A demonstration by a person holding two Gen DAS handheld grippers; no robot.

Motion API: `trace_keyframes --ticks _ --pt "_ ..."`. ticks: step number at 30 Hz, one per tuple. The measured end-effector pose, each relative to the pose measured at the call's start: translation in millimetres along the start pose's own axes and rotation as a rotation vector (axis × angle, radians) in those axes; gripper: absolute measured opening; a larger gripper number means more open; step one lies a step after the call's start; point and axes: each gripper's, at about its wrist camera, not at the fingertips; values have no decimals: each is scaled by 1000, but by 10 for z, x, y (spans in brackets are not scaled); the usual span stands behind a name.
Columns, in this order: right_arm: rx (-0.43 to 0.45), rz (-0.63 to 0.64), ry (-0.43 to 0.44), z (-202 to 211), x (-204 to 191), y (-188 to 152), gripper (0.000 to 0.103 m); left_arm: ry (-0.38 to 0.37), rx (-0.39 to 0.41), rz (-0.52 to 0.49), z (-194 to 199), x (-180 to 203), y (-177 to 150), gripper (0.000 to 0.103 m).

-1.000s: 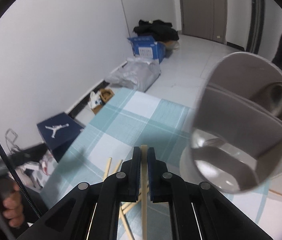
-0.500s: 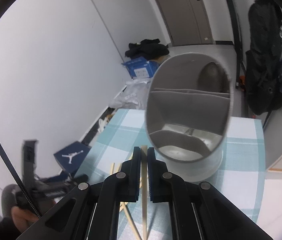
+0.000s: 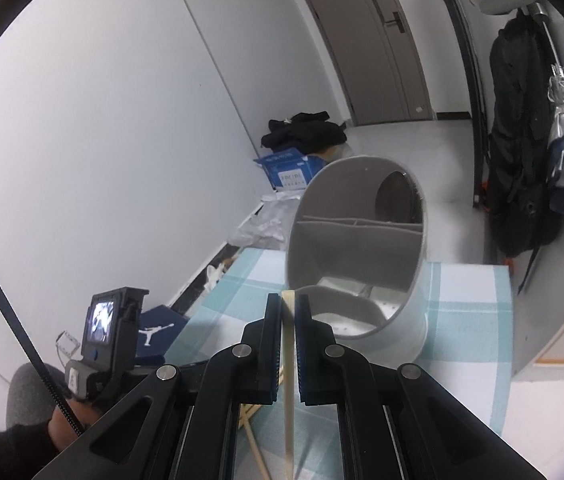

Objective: Organize utensils
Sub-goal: 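Close the left gripper on a chopstick while the right gripper lifts its chopstick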

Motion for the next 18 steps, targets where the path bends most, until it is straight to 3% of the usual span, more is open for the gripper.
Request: trace_keyframes --ticks 8,14,17,18 --pt "6 -48 13 74 130 16 6 12 -4 -22 -63 103 97 98" --pt "11 -51 32 118 170 13 6 69 -35 -46 -142 159 103 76" --pt "12 -53 34 126 182 12 6 49 -35 -27 -127 160 110 69" --pt "12 -53 36 130 187 13 6 41 -37 -27 -122 183 116 61"
Point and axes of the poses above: each gripper's, at about its wrist camera, not at the fingertips, and z roughly against the way its jaws point, x to its right, y to its top, and after that the axes turned 8 degrees about -y, right-handed
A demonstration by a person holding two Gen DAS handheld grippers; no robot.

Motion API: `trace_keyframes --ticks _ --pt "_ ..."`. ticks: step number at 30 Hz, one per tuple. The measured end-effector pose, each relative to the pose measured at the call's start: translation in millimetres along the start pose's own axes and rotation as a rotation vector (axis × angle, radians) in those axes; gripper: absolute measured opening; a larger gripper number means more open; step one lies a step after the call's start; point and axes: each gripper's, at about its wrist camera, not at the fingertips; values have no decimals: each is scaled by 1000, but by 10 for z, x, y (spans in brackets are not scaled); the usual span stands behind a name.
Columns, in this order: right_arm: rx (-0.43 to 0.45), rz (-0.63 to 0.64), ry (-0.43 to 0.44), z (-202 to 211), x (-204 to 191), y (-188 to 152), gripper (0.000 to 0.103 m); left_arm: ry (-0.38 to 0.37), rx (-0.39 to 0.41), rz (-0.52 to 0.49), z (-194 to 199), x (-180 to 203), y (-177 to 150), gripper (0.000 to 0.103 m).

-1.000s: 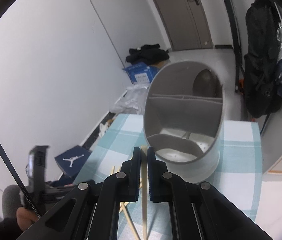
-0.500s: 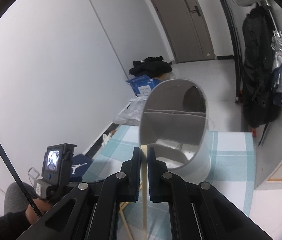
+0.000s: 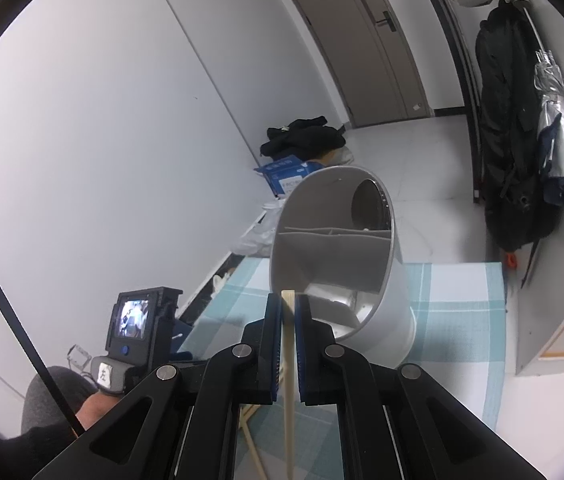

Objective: Organize utensils
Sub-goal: 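Close the left gripper on a chopstick while the right gripper lifts its chopstick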

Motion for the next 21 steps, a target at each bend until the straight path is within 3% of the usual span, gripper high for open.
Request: trace_keyframes --ticks 6,9,14,18,21 --pt "3 -3 6 5 51 15 6 -40 -3 -29 25 163 9 19" --pt "6 -6 6 14 70 17 6 -61 -3 -21 24 179 11 7" --pt "10 -4 6 25 84 14 6 -118 -1 73 22 43 50 3" --pt "6 3 -11 7 82 -9 6 -85 27 121 48 -43 62 3" --pt "-8 -11 -11 -24 94 -23 6 -114 78 176 169 -103 73 3"
Point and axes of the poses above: each gripper's, at about its wrist camera, not at the fingertips, and z roughly against the way its jaws point, x to its right, y to its top, and after that the axes turned 8 degrees about -y, right-handed
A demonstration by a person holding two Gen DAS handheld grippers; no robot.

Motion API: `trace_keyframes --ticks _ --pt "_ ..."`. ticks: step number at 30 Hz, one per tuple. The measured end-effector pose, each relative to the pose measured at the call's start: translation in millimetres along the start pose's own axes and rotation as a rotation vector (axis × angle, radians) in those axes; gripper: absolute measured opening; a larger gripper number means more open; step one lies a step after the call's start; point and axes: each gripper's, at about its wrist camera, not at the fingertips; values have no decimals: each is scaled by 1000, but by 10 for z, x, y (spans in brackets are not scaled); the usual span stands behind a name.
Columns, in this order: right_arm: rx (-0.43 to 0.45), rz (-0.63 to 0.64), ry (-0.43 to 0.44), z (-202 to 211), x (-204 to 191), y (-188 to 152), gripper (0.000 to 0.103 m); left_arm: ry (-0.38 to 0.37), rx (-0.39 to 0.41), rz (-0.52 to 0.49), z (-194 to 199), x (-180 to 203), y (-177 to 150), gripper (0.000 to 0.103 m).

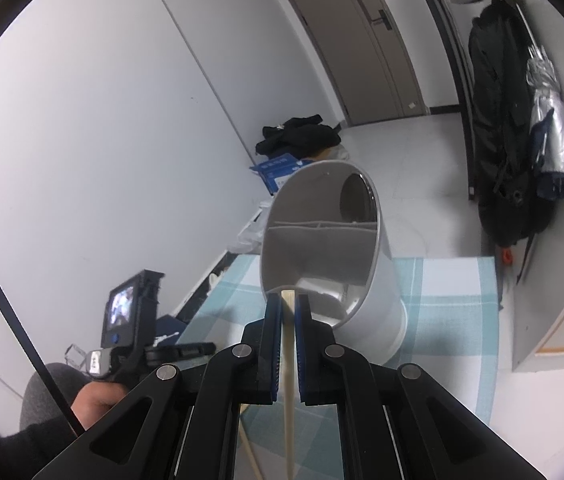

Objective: Organize utensils
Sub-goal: 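Close the left gripper on a chopstick while the right gripper lifts its chopstick, then raise both held chopsticks toward the holder opening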

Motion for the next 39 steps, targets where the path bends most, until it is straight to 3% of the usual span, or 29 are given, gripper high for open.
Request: trace_keyframes --ticks 8,17,28,39 --pt "19 28 -16 12 -103 -4 6 -107 221 -61 543 214 27 3" --pt "34 43 -48 30 -209 -82 6 -180 300 -100 791 275 106 3" --pt "90 63 -83 175 -328 -144 6 -260 404 -217 1243 402 -108 3" --pt "140 12 -121 372 -317 -135 6 -300 409 -268 1434 474 -290 3"
Point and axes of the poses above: each gripper's, at about its wrist camera, not at the fingertips, and z roughly against the way its jaws point, x to its right, y to its top, and after that the axes turned 8 degrees about -y, right-handed
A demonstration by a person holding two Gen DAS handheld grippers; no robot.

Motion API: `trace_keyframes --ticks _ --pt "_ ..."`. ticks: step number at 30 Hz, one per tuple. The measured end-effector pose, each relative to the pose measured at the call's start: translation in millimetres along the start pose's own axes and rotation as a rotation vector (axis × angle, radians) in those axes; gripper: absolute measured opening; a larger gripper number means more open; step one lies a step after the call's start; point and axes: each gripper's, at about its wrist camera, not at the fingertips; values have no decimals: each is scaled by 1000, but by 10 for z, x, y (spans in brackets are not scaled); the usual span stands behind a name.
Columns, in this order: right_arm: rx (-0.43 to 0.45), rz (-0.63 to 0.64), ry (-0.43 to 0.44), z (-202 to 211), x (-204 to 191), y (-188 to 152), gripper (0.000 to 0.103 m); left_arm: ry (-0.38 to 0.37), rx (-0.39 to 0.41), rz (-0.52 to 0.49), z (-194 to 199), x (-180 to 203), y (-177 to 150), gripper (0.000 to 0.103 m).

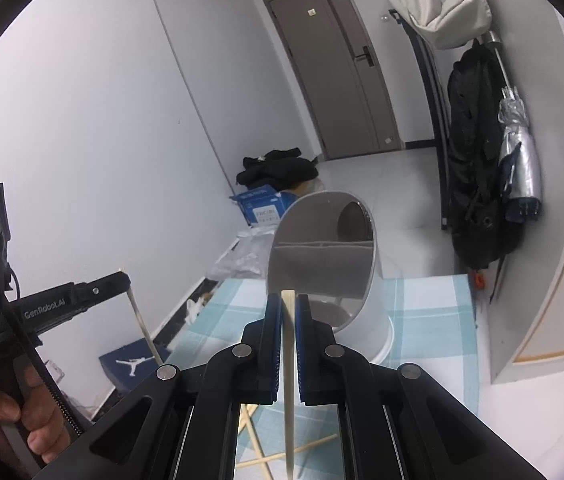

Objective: Organize utensils
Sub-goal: 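Raise both held chopsticks toward the holder opening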

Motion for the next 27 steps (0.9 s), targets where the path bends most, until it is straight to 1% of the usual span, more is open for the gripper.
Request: trace_keyframes --ticks 3,8,12,18,22,27 --pt "5 -4 2 43 -13 -12 6 -17 3 -8 58 21 -8 3" --pt "-8 -48 19 74 17 -30 6 -56 3 -1 152 16 8 3" --pt "13 -60 32 150 -9 19 6 -87 10 15 202 20 36 3" --pt "66 -26 42 260 -113 151 6 -128 37 31 221 79 141 3" --pt "93 -26 48 302 -104 256 6 -156 51 54 213 107 263 3" --pt "144 -34 45 368 -24 551 6 -221 64 112 152 155 494 3"
Point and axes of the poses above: each gripper's, at about its wrist camera, not at the fingertips, and z roughly against the way its jaws point, x to its right, y to its top, and after that the axes turned 8 degrees about -y, right-handed
